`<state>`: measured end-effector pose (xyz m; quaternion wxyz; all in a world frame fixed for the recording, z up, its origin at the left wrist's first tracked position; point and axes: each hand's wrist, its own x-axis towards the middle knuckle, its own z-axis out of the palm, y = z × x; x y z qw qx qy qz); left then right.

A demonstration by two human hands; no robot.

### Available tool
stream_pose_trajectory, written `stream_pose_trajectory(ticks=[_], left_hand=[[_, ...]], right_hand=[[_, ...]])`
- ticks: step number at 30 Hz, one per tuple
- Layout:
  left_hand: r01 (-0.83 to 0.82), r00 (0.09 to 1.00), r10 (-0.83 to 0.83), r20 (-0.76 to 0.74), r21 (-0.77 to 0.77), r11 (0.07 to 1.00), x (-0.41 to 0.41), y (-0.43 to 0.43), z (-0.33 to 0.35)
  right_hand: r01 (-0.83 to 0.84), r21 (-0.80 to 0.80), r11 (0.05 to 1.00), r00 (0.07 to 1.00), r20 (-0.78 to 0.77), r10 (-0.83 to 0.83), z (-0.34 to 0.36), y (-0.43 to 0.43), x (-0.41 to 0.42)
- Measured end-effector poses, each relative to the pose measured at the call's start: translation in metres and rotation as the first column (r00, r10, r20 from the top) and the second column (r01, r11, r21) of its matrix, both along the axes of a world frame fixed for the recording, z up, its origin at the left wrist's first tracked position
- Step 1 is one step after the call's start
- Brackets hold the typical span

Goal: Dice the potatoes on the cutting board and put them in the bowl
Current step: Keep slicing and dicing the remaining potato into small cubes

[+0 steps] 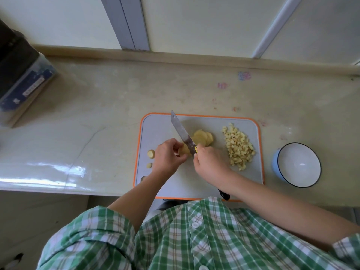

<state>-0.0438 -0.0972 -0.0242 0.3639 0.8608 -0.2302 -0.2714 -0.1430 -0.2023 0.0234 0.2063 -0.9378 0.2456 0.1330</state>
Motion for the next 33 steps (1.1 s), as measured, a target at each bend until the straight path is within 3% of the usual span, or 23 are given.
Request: stream_pose_trajectory(ticks=[15, 26, 33], left_hand=[[-0.006, 0.999, 0.005, -0.050, -0.025, 1.000, 0.004, 0.005, 0.000], [0.016, 1.000, -0.016, 0.008, -0.013, 1.000, 0.004, 0.003, -0.003], [0.002, 1.000, -0.002, 0.026, -0.005, 1.000, 0.004, 0.004, -0.004]], right_hand=[[0.087, 0.084, 0.993, 0.996, 0.027, -0.090, -0.041, 0.009, 0.000], [0.067, 0.057, 0.996, 0.993, 0.094, -0.072, 0.000, -0.021, -0.003], [0.007, 0.055, 0.998, 0.999, 0.051, -0.010, 0.007, -0.015, -0.012]])
